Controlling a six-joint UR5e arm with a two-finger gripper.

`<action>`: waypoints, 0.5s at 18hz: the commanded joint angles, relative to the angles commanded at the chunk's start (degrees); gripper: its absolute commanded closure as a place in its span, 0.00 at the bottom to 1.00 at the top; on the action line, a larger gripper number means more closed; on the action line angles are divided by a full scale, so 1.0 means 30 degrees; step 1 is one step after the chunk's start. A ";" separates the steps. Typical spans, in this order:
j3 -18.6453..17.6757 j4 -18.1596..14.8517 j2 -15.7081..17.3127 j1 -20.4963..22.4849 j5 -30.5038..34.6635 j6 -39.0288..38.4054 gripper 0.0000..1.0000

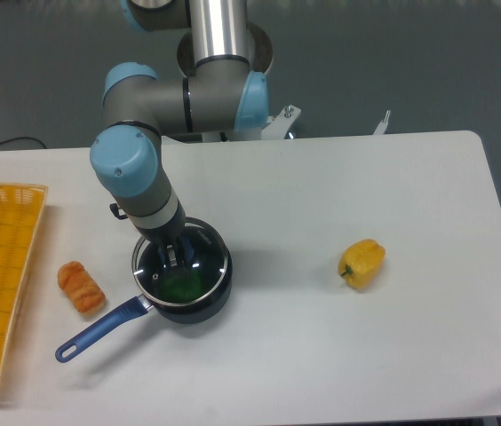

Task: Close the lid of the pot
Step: 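Settle the glass lid flat onto the saucepan rim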

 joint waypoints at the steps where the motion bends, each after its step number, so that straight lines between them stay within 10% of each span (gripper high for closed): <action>1: 0.0001 0.0029 -0.0087 0.0000 0.0000 0.0000 0.42; 9: 0.0030 0.0029 -0.0264 0.0000 0.0029 0.0000 0.42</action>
